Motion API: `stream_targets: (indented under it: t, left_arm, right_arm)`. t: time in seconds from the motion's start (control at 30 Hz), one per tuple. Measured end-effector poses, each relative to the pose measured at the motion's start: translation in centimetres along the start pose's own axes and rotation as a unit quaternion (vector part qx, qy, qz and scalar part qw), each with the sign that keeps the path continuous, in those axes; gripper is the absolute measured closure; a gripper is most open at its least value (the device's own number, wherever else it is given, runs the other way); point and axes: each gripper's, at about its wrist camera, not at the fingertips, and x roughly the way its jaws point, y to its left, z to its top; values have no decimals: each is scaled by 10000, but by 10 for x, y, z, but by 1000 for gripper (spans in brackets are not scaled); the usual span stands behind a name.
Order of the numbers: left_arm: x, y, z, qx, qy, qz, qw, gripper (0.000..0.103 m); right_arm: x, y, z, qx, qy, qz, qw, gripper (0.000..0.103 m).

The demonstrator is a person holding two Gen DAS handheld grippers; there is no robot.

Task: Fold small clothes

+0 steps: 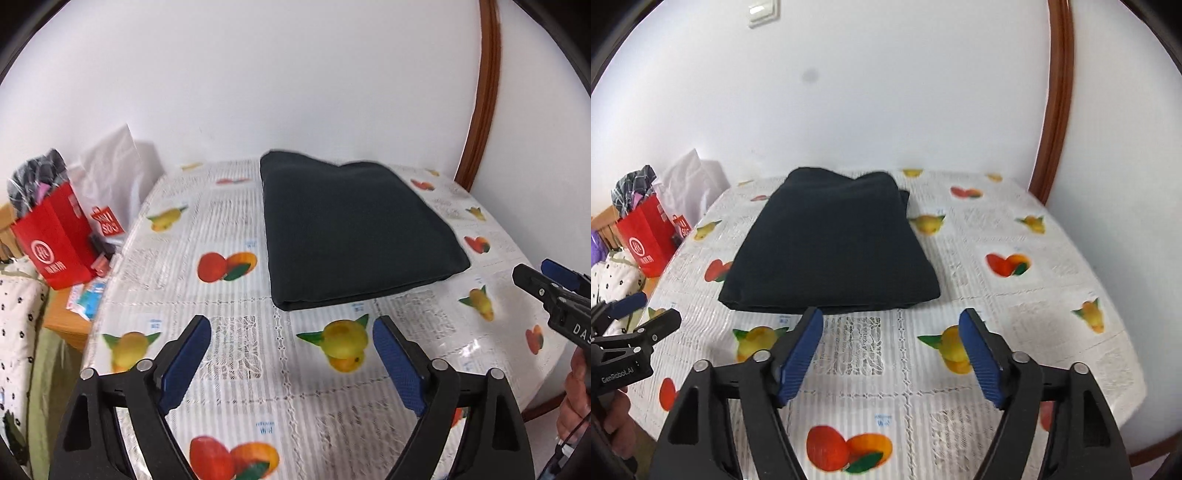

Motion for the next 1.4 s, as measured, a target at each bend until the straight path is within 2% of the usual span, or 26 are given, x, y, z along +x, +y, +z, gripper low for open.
stream_targets:
  t: [0.17, 0.23, 0.33, 0.7, 1.4]
  left_arm:
    - [-29, -8, -5, 12, -160, 8, 9999, 10]
    - [-41, -11, -6, 16, -223, 18, 9997, 7]
    - [-54, -15, -6, 4, -317, 54, 9995, 3]
    - [-73, -26, -6, 93, -451, 264, 9986, 1]
    - [-77, -27, -8, 7, -428, 230, 9988, 1]
  right_arm:
    - [-29, -1, -3, 72, -7, 54, 10000, 24]
    - [-40, 0, -6, 79, -16, -41, 10000, 13]
    - [-57, -3, -9, 64, -197, -66, 9998, 8]
    - [-79, -20, -11, 137, -302, -196, 9993, 4]
    - [-87, -32, -16, 171, -306, -163, 9993, 4]
